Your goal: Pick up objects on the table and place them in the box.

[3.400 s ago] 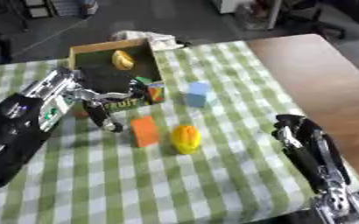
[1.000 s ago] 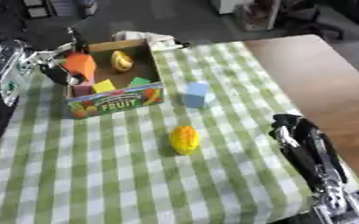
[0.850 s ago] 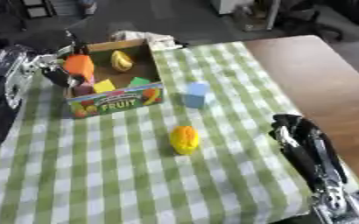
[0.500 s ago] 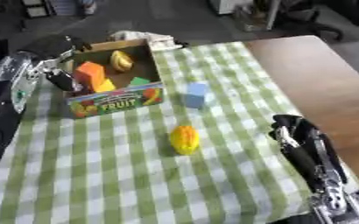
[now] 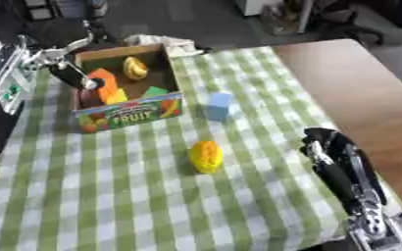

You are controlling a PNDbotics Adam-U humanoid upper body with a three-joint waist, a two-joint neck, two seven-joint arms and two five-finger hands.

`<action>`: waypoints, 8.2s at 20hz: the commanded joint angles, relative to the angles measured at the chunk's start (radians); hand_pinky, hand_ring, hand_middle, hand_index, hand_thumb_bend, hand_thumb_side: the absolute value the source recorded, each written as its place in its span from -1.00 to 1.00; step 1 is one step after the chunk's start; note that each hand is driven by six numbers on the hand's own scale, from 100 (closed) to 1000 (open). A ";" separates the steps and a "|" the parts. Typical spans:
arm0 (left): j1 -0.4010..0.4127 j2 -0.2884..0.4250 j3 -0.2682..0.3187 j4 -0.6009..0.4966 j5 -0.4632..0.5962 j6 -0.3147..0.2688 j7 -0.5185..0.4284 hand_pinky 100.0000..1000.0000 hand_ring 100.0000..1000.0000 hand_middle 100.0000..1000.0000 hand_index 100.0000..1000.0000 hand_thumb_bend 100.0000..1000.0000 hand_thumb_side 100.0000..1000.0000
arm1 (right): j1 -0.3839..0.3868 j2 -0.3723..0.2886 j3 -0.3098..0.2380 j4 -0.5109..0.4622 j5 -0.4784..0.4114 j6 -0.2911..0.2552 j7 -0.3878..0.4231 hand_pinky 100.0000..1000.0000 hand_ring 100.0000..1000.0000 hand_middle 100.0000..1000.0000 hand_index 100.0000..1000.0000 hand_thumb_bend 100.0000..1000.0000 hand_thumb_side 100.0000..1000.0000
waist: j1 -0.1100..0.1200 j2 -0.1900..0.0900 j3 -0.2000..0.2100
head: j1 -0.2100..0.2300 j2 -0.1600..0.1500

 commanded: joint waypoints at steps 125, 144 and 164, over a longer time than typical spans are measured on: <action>0.835 -0.288 0.315 -0.867 0.899 0.560 0.216 -0.11 0.22 0.20 0.59 -1.00 0.32 | -0.838 -0.221 -0.045 1.002 0.696 -0.162 0.668 0.70 0.85 0.75 0.92 -0.68 -0.14 | 0.017 -0.043 0.254 | -0.168 0.004; 0.833 -0.303 0.309 -0.874 0.884 0.576 0.201 -0.12 0.20 0.18 0.59 -1.00 0.39 | -0.845 -0.170 -0.044 1.026 0.745 -0.210 0.676 0.66 0.73 0.60 0.87 -0.88 0.34 | -0.001 -0.026 0.269 | -0.188 0.004; 0.832 -0.307 0.309 -0.875 0.875 0.583 0.199 -0.12 0.20 0.18 0.60 -1.00 0.40 | -0.842 -0.178 -0.055 0.976 0.737 -0.170 0.445 0.43 0.26 -0.03 0.38 -1.00 -0.67 | -0.006 -0.028 0.269 | -0.189 0.004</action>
